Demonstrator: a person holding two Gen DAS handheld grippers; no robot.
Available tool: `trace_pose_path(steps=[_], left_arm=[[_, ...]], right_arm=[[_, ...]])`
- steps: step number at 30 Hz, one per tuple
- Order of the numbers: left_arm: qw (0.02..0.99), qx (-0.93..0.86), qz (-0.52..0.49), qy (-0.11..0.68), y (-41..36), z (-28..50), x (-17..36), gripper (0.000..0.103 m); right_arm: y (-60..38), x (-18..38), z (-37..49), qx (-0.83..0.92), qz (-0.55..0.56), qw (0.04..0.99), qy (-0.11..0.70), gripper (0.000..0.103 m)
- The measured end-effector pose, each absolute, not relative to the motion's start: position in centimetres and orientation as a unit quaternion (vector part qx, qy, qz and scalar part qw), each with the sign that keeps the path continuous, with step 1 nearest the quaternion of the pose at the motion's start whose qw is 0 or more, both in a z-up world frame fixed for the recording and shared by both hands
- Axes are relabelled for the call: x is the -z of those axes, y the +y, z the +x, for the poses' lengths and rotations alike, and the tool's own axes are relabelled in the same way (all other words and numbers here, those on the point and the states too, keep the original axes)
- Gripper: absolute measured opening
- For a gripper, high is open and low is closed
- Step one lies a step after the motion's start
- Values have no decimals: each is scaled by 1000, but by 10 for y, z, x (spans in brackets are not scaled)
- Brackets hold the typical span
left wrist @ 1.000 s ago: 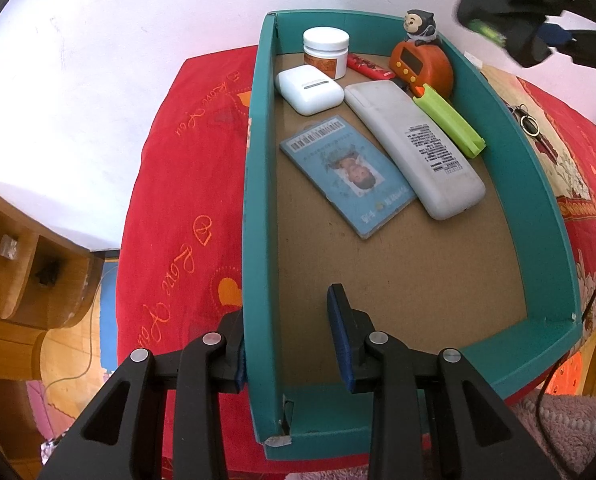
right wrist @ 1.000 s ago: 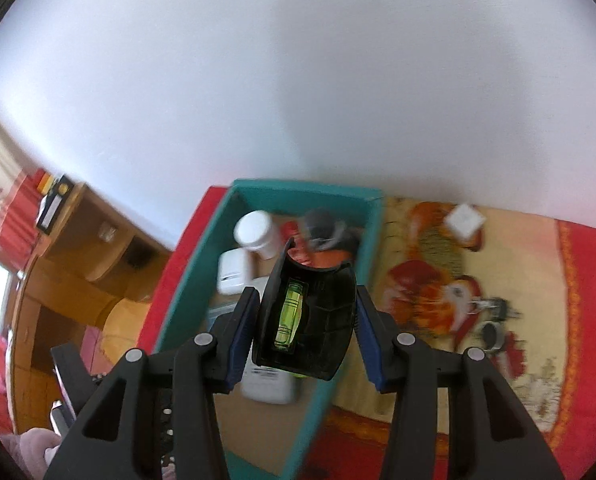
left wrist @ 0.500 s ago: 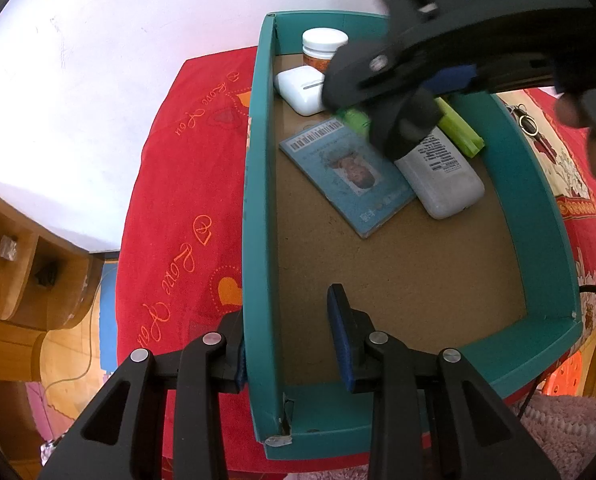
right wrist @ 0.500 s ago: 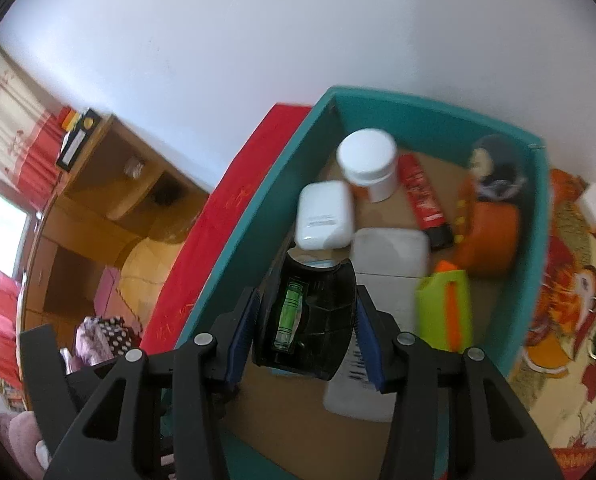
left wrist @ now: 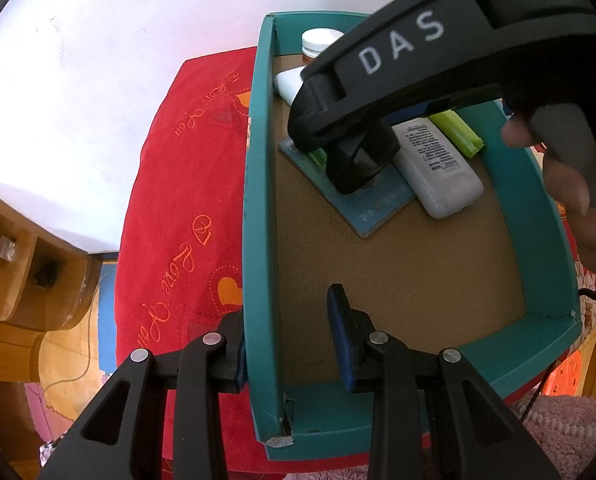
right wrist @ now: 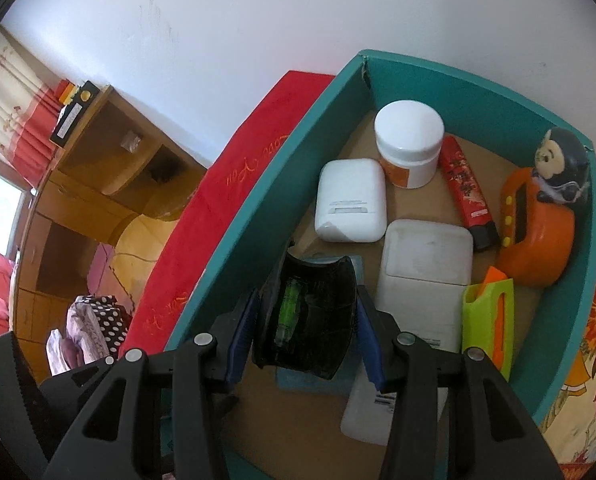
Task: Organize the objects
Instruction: 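Carry the spirit level into the tray toward the ID card, then lower the spirit level onto the ID card and open the right gripper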
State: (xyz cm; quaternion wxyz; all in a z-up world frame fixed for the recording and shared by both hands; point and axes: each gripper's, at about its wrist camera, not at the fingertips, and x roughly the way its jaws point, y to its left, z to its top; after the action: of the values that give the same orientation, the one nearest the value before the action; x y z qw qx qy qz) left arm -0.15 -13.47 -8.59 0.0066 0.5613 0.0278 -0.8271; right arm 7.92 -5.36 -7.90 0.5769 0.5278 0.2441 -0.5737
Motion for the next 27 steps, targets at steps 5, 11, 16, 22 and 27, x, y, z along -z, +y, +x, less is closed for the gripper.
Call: trace_pose_path(steps=[5,11,16,22,27], left_arm=[[7,827,561,28,-135,-1,86,33],[7,827,561,29,-135,0,86,33],[7,827,561,30,-135,-1,86,33],[8,827,561,31,-133,-3,85,33],[10,827,561,33,-130,-7,85,33]], right_arm=[[-54,83,85,568,530,579,248,47],[-55,86,88,564,532,580,250,47],[-54,85,89,565,531,579,251,48],[-45,74,88,576,520,583,243,59],[-34,60,80,584,513,586,228,59]])
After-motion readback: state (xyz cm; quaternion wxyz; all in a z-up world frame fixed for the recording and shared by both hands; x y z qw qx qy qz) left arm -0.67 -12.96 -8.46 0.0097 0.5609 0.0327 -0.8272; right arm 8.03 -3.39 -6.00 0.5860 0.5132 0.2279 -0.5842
